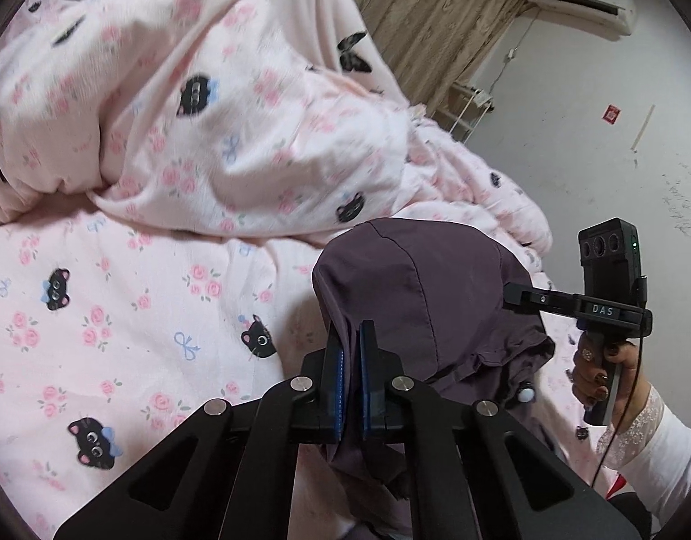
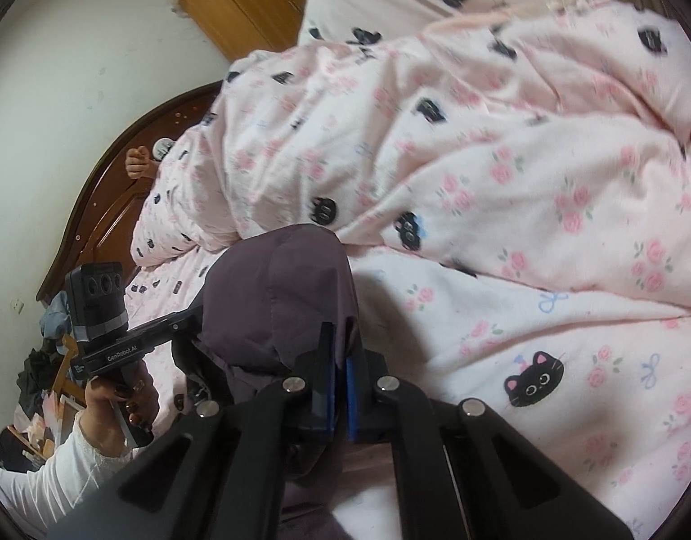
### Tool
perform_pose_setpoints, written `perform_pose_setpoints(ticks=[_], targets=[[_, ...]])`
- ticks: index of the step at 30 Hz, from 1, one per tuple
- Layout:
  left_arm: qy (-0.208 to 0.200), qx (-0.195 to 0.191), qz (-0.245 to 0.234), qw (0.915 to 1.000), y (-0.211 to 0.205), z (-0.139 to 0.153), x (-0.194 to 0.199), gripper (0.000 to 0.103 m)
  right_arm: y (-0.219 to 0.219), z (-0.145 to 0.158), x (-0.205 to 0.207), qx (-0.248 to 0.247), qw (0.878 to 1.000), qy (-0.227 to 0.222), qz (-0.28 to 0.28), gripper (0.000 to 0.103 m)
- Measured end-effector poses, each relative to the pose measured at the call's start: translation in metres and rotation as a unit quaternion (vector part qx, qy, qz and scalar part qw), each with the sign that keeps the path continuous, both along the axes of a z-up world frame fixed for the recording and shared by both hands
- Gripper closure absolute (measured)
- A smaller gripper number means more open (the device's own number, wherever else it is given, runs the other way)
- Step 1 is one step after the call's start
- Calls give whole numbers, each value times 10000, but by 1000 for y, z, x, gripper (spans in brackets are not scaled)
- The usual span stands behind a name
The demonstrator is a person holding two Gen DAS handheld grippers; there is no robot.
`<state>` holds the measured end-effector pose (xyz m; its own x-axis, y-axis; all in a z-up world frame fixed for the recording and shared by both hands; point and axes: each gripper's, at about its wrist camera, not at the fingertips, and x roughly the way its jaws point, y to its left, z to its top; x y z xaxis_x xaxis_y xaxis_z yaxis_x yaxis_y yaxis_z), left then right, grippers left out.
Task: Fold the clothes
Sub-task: 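Lift the hood with both tools and fold it over the jacket body toward the hem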
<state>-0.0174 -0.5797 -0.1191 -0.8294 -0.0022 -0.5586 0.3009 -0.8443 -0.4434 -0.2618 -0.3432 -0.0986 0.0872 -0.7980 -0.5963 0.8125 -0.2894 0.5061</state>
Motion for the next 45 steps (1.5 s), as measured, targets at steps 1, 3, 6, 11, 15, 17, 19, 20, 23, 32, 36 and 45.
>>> perform_pose_setpoints(ticks=[1,3,6,11,15,17,19,20,23,32,36,45], targets=[[34,-19,-12,10000,2,4,3,99,2,5,4,-41,10000,64,18,99],[86,-53,-46,9999,6,13,12,99,7,15,13,-109,9997,192,56,99],[95,-82,-137,9998,14,24,27,99,19,29,30,-156,9992,326,171,99],[-1,-323,-389,9987,42,43,56,99,47,47,67,-91,9975,566,405,99],[-74,-373,-518,9979,66,46,86,99,73,48,101,35,9961,642,600,99],[-189,-507,-586,9968,82,45,99,99,85,44,118,120,9955,660,670,99],[-304,-580,-642,9958,95,41,108,99,96,37,135,215,9946,694,735,99],[-361,-596,-674,9953,101,38,112,99,101,33,144,266,9943,703,756,99],[-580,-667,-798,9929,121,27,122,99,114,17,161,362,9944,659,748,99],[-1276,-1027,-1133,9800,160,-6,132,99,133,-10,199,859,9858,1188,820,99],[-1498,-1066,-1263,9748,167,-16,136,99,133,-21,211,1101,9750,1571,1120,99],[-1264,-959,-1489,9760,170,-7,166,95,130,-41,220,1390,9584,2009,1476,99]])
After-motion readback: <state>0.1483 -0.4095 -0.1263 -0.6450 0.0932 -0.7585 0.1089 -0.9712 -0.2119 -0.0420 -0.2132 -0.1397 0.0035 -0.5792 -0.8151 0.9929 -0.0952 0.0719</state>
